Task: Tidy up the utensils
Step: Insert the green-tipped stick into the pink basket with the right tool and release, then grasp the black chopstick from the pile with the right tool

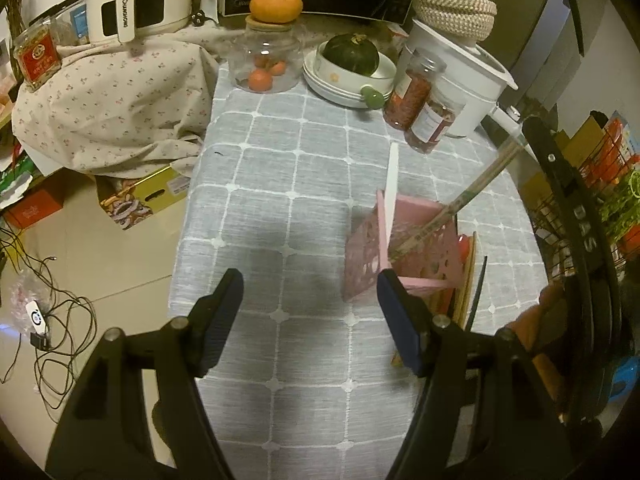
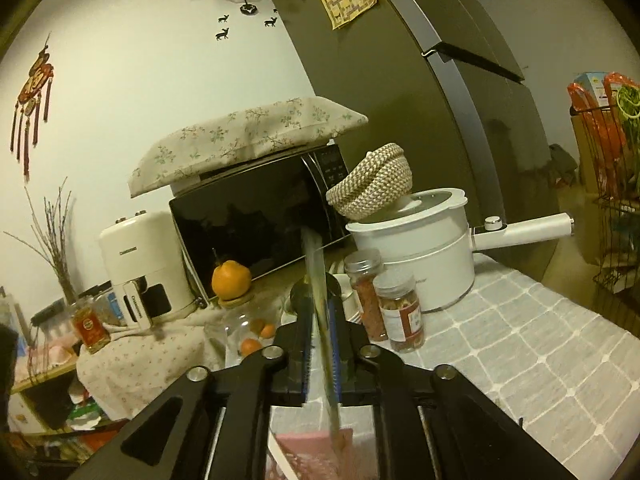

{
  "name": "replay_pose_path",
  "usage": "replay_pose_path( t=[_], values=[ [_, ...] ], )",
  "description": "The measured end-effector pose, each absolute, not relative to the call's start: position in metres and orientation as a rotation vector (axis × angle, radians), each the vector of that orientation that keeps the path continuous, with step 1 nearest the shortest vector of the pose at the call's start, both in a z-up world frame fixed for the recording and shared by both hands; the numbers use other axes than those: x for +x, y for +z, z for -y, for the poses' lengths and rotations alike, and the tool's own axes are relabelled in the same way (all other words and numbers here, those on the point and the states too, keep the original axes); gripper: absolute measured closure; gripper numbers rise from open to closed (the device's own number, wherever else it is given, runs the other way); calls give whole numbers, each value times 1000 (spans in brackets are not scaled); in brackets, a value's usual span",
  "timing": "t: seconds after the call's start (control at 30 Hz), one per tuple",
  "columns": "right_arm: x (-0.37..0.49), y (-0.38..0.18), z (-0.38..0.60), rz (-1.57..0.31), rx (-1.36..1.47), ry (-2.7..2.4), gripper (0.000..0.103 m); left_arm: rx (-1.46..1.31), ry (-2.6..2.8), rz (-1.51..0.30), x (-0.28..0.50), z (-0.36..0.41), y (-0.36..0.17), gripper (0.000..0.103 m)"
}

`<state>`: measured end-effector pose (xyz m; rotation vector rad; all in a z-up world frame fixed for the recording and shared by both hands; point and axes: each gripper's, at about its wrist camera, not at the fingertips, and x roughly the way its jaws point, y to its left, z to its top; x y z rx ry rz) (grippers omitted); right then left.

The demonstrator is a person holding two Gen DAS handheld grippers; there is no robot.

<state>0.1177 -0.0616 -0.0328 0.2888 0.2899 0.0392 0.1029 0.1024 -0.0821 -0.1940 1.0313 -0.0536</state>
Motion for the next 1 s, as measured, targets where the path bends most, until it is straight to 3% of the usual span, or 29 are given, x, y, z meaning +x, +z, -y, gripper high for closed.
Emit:
replay_pose_path(
  t=[0.27,0.33,0.53,0.8,1.0],
  values=[
    [108,5,73,-301,213,104,56,-232,-79,-1014,100,-102,-79,26],
    [108,17,77,-318,187,133,43,-245,-78,-1006,98,-103,-78,24],
    [96,40,100,-388,130,173,25,-307,-54,-975,94,-106,-78,17],
    [89,29,133,-567,55,158,14,-236,-54,-961,89,-91,-81,15],
    [94,-16,148,-772,9,136,13,-210,-92,-995,89,-80,-91,15]
  ],
)
